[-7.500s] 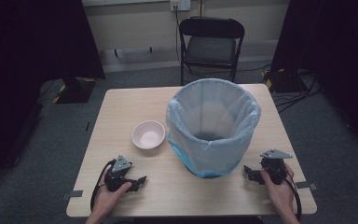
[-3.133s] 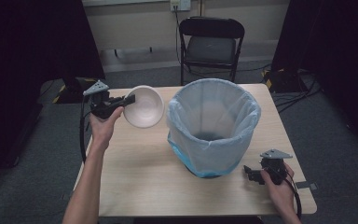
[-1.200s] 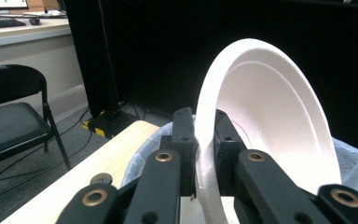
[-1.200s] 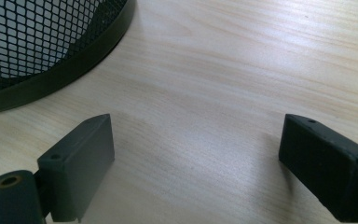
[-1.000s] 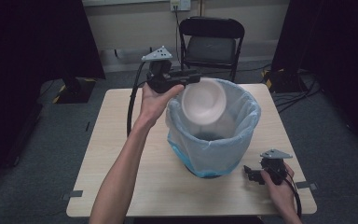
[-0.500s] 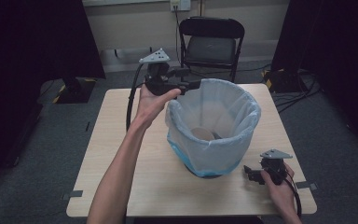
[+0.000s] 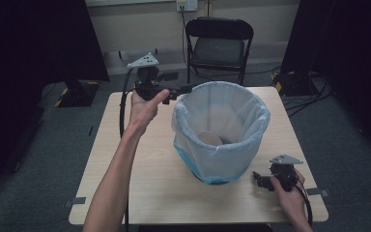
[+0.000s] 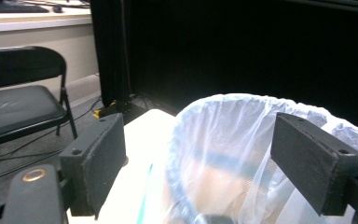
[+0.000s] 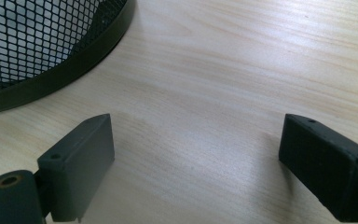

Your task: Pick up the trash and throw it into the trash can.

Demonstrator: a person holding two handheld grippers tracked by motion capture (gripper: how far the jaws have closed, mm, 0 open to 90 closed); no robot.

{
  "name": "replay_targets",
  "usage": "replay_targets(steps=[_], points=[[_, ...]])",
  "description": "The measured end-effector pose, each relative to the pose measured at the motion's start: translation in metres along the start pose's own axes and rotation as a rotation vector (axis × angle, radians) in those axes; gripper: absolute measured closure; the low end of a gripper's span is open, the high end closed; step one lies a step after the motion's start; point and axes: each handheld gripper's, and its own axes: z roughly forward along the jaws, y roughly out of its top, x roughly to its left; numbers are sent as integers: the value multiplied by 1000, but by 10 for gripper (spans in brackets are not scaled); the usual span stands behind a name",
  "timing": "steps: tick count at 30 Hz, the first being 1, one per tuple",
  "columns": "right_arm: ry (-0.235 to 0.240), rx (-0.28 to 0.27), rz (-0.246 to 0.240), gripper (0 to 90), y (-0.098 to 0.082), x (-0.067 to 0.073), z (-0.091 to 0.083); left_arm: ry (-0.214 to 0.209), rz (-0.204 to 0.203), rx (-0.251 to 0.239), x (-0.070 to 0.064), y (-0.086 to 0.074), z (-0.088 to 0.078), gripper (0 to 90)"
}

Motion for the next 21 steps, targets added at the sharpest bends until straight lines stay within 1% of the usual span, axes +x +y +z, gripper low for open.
replay_targets(steps=[1,4,5,6,7,8,9,10,11,12,13,14,15,16,17,18,19,20,21], points=[[0,1,0,94,0,0,0,7,-1,3,3,-3,-7,177],[0,1,0,94,0,0,0,19,-10,5,6,-6,-14,173],[0,0,0,94,0,0,0,31,6,12,9,-9,-21,161],[0,0,0,94,0,0,0,31,6,12,9,-9,-21,161],[0,0,0,94,0,0,0,45,10,8,11,-12,-27,161],[0,0,0,94,0,0,0,45,10,8,11,-12,-27,161],[0,1,0,94,0,0,0,58,9,6,14,-16,-35,161],[0,1,0,94,0,0,0,58,9,6,14,-16,-35,160],[0,1,0,94,0,0,0,65,8,5,15,-18,-38,160],[0,0,0,94,0,0,0,83,9,4,16,-20,-42,162],[0,0,0,94,0,0,0,113,8,7,18,-24,-49,177],[0,0,0,94,0,0,0,113,8,7,18,-24,-49,183],[0,1,0,94,0,0,0,123,12,14,19,-30,-54,185],[0,1,0,94,0,0,0,123,12,14,19,-30,-54,185],[0,0,0,94,0,0,0,133,9,10,21,-34,-61,185],[0,0,0,94,0,0,0,133,9,10,21,-34,-61,185],[0,0,0,94,0,0,0,138,4,7,23,-39,-67,185],[0,0,0,94,0,0,0,138,4,7,23,-39,-67,185],[0,0,0,94,0,0,0,145,2,10,24,-42,-73,185]])
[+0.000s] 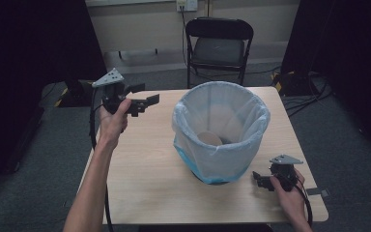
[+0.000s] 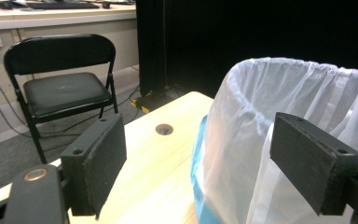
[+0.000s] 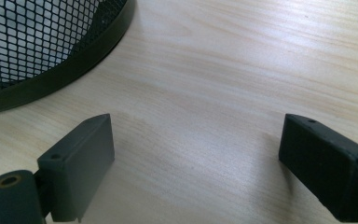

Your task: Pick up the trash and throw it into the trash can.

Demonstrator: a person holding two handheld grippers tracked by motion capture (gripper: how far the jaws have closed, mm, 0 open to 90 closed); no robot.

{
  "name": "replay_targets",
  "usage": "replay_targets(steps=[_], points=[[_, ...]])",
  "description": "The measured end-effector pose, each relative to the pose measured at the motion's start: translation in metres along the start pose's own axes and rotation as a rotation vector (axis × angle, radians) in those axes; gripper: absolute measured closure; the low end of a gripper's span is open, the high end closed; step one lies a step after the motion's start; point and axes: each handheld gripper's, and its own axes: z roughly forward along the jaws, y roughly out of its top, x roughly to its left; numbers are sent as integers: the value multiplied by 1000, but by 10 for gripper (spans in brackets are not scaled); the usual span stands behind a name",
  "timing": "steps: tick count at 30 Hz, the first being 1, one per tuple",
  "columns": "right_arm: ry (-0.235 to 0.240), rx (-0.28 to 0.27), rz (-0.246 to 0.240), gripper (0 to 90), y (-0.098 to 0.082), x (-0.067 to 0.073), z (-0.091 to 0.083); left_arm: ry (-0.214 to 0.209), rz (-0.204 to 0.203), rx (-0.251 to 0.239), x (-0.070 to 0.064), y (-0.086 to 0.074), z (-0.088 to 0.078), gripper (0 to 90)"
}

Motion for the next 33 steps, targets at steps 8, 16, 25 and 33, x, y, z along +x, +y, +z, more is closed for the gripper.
replay_targets(steps=[8,16,25,33], points=[[0,0,0,94,0,0,0,48,21,29,3,-16,-19,192],[0,1,0,94,0,0,0,95,-10,63,1,-50,-40,191],[0,0,0,94,0,0,0,112,-41,100,-5,-86,-56,166],[0,0,0,94,0,0,0,144,-78,168,-13,-131,-63,163]])
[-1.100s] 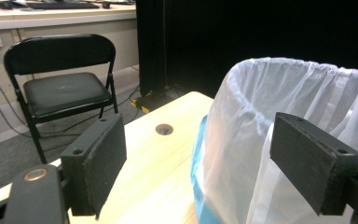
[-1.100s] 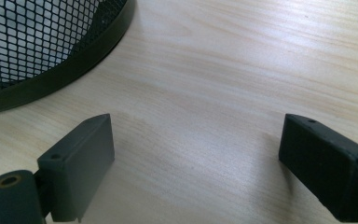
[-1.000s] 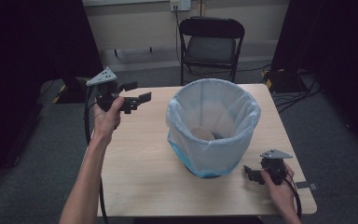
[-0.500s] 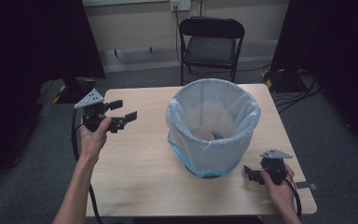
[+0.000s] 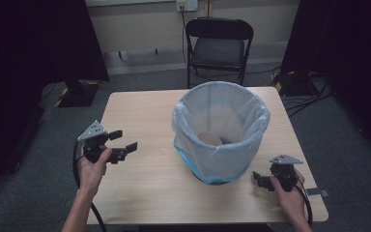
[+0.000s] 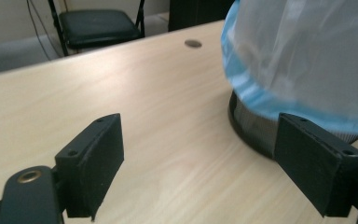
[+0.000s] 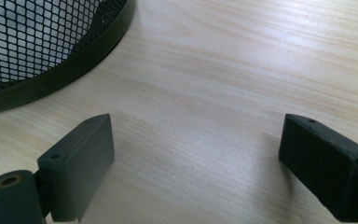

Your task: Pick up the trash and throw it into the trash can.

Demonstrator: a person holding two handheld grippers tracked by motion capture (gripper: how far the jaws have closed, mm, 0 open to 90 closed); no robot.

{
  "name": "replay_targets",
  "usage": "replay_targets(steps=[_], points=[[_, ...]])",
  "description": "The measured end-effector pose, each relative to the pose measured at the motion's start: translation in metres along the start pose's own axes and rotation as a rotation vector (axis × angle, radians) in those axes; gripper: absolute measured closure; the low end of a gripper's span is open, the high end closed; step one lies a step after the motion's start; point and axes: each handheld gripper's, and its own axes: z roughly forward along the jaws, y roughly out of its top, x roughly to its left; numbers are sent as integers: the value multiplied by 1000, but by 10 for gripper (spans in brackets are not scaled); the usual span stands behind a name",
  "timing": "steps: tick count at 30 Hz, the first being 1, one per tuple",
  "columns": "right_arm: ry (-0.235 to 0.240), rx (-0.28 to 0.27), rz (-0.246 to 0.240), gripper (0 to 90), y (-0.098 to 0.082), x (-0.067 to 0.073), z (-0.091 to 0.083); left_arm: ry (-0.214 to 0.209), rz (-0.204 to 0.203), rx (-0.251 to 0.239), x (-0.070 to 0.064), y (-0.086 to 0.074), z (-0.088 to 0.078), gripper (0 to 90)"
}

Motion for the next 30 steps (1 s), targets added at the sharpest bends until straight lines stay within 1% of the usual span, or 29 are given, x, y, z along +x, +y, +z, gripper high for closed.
replay_targets(steps=[1,2,3,6,7,8,9,12,13,14,15,17,18,19,20,22,23,24,25,26,27,30], points=[[0,0,0,94,0,0,0,13,-7,19,0,-11,1,163],[0,0,0,94,0,0,0,13,-7,19,0,-11,1,163],[0,0,0,94,0,0,0,17,-14,30,1,-16,3,163],[0,0,0,94,0,0,0,34,-22,82,1,-33,8,163],[0,0,0,94,0,0,0,36,-22,125,1,-45,12,164],[0,0,0,94,0,0,0,36,-22,125,1,-45,12,164],[0,-1,0,94,0,0,0,41,-20,144,2,-52,14,166],[0,0,0,94,0,0,0,39,-34,196,2,-73,21,170],[0,-1,0,94,0,0,0,38,-45,221,1,-86,26,170],[0,-1,0,94,0,0,0,38,-45,221,1,-86,26,171],[0,-1,1,94,0,0,0,40,-51,236,1,-90,29,172],[0,-1,1,94,0,0,0,48,-41,260,-1,-97,33,173],[0,-1,1,94,0,0,0,43,-33,275,-2,-99,35,180],[0,-1,1,94,0,0,0,43,-31,280,-5,-105,39,188],[0,-1,1,94,0,0,0,43,-31,280,-5,-105,39,189],[-1,-1,1,94,0,0,0,40,-9,307,-7,-108,42,190],[-1,-1,1,94,0,0,0,66,-3,310,-9,-112,45,189],[-1,-1,1,94,0,0,0,66,-3,310,-9,-112,45,180],[-1,0,1,94,0,0,0,89,31,297,-11,-114,47,180],[-1,0,1,94,0,0,0,89,31,297,-11,-114,47,176],[-1,-1,1,94,0,0,0,101,57,290,-13,-116,49,166],[-1,-1,1,95,0,0,0,108,55,279,-14,-117,50,144]])
